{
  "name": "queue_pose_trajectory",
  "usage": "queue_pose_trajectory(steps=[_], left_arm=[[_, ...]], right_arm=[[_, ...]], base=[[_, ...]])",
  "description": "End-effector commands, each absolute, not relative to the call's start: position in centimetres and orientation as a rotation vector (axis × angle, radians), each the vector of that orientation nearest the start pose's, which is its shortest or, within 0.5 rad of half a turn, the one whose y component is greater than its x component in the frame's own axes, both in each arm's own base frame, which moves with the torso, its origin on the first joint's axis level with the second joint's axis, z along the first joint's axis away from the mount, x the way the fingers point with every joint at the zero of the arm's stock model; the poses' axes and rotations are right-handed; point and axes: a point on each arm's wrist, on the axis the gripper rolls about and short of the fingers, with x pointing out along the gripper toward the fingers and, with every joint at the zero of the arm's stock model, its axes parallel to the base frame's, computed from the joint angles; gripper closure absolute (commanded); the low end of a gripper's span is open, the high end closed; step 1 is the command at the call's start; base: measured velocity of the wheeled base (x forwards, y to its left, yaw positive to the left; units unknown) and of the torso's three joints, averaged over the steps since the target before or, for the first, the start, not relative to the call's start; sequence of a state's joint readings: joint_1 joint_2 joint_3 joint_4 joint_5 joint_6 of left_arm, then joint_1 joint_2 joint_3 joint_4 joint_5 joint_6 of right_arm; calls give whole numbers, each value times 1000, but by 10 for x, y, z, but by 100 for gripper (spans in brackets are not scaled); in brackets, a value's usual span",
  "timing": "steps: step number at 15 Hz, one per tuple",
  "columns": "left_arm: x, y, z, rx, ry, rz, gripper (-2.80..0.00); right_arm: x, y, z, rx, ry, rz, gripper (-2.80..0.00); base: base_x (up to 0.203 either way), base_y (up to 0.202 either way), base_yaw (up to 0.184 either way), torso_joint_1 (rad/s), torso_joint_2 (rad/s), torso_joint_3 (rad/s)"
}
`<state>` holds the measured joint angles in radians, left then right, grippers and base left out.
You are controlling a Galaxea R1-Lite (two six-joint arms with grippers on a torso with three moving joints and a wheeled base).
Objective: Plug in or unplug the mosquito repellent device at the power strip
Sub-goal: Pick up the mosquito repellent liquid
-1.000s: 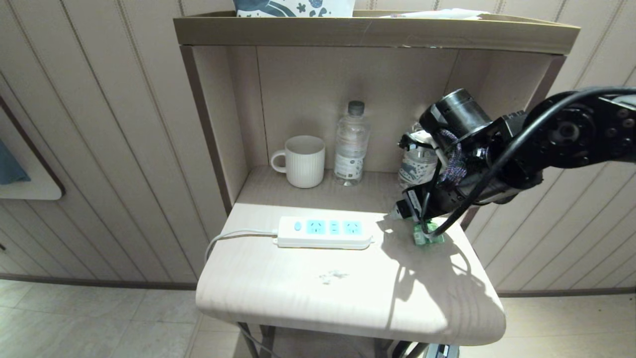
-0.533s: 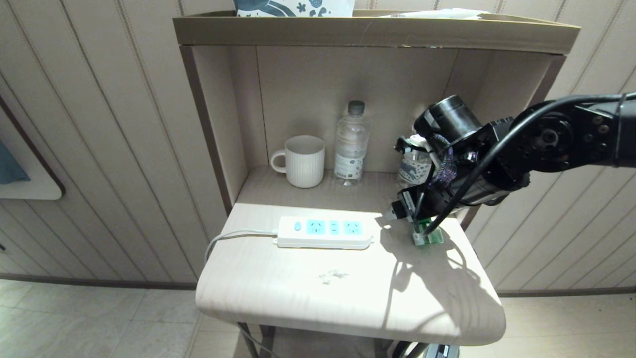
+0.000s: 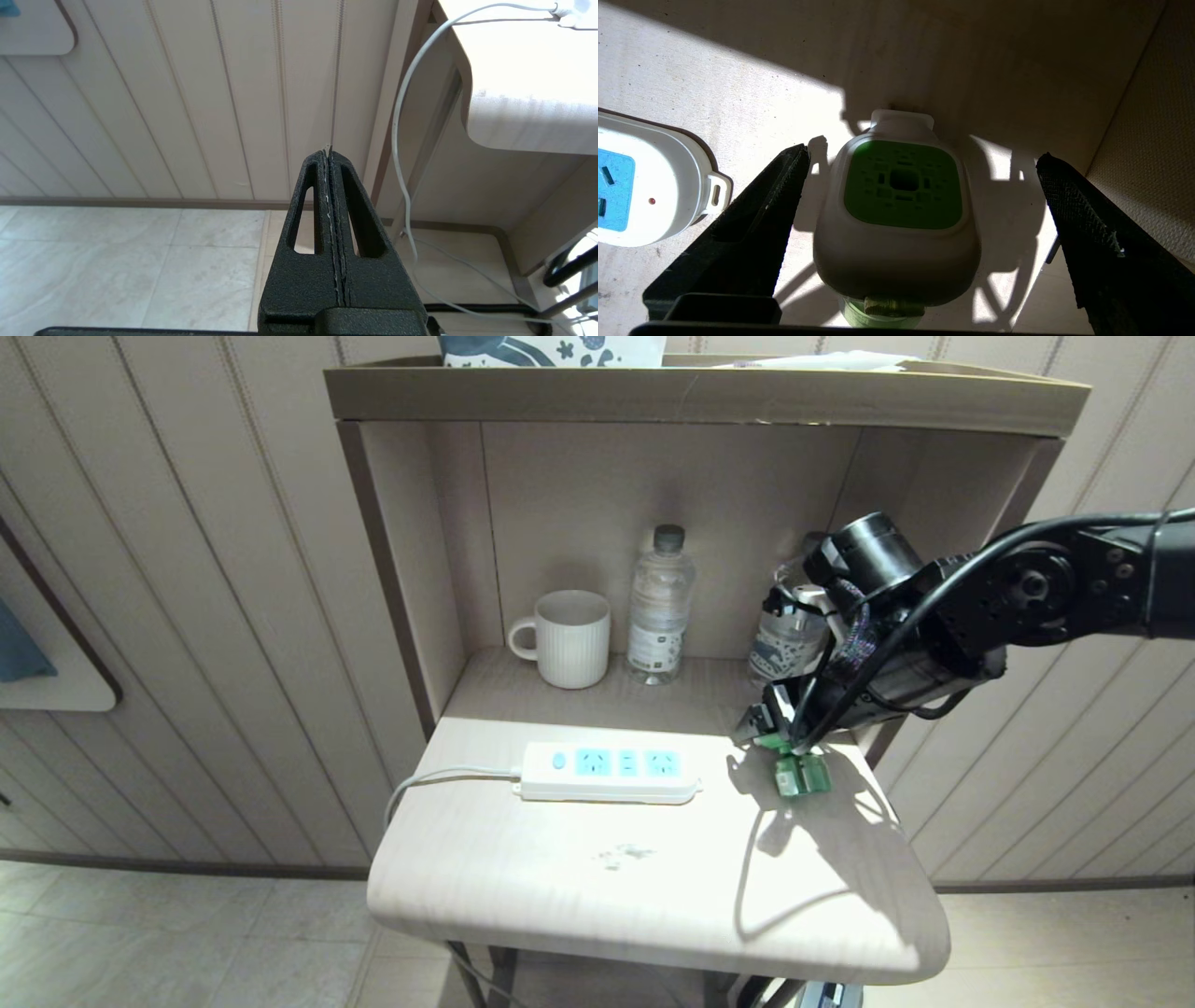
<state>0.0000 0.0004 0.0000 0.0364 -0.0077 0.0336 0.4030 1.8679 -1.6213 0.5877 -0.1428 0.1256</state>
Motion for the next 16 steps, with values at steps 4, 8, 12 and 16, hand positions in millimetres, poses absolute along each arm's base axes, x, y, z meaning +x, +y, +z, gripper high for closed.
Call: queue_pose_trajectory(steps=[4, 8, 12, 16], left_arm=[[-23, 0, 72, 34, 37, -8, 0], [-23, 0, 72, 34, 37, -8, 0], [-23, 0, 72, 34, 37, -8, 0], [-23, 0, 72, 34, 37, -8, 0]], right_arm=[[320, 132, 235, -116, 842, 189, -280], [318, 136, 232, -119, 852, 198, -280], [317, 136, 232, -119, 852, 201, -280], [318, 136, 229, -125, 860, 200, 0]], base=[[0, 0, 0, 0, 0, 0], [0, 0, 0, 0, 0, 0], [0, 0, 0, 0, 0, 0], [0, 0, 0, 0, 0, 0]])
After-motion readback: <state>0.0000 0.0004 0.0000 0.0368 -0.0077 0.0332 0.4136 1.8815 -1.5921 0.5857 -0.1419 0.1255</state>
